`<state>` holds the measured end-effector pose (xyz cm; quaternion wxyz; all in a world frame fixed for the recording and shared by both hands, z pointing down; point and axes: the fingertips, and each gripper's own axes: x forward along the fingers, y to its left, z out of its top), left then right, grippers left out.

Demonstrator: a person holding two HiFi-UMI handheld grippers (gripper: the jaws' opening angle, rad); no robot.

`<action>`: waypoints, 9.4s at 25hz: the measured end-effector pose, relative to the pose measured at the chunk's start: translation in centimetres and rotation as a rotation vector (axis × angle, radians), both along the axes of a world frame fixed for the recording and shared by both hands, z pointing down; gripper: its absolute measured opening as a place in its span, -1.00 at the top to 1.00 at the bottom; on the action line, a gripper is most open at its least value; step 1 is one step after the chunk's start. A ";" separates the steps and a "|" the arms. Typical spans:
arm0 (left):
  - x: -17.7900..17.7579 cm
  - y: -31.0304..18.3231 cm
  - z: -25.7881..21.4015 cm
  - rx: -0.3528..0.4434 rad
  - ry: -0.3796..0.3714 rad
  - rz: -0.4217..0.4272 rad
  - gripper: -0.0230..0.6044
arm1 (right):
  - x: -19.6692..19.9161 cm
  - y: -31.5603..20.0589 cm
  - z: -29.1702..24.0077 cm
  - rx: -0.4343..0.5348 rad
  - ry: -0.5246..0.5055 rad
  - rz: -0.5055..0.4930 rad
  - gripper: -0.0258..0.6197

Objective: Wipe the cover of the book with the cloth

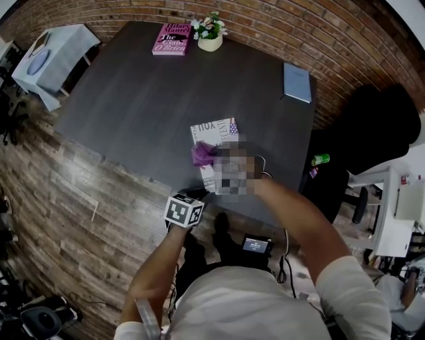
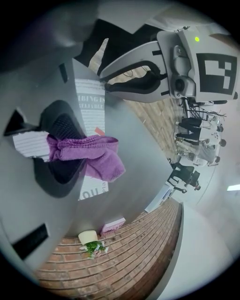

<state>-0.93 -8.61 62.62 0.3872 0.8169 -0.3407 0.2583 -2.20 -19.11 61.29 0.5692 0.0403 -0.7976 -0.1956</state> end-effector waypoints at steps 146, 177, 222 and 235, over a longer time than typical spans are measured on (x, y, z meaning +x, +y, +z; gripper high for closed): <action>-10.9 -5.7 -5.7 0.216 0.242 -0.398 0.54 | 2.0 7.0 -0.7 -0.105 -0.085 0.170 0.81; -10.0 -20.3 -3.7 0.390 -0.292 -0.056 0.55 | 2.1 6.2 1.2 -0.371 -0.055 0.254 0.88; -4.7 -10.0 -3.5 0.343 -0.072 0.030 0.57 | 2.2 6.4 1.4 -0.344 -0.038 0.290 0.88; -3.4 -6.4 -3.6 0.326 -0.033 0.066 0.57 | 2.2 6.3 1.3 -0.314 -0.030 0.292 0.88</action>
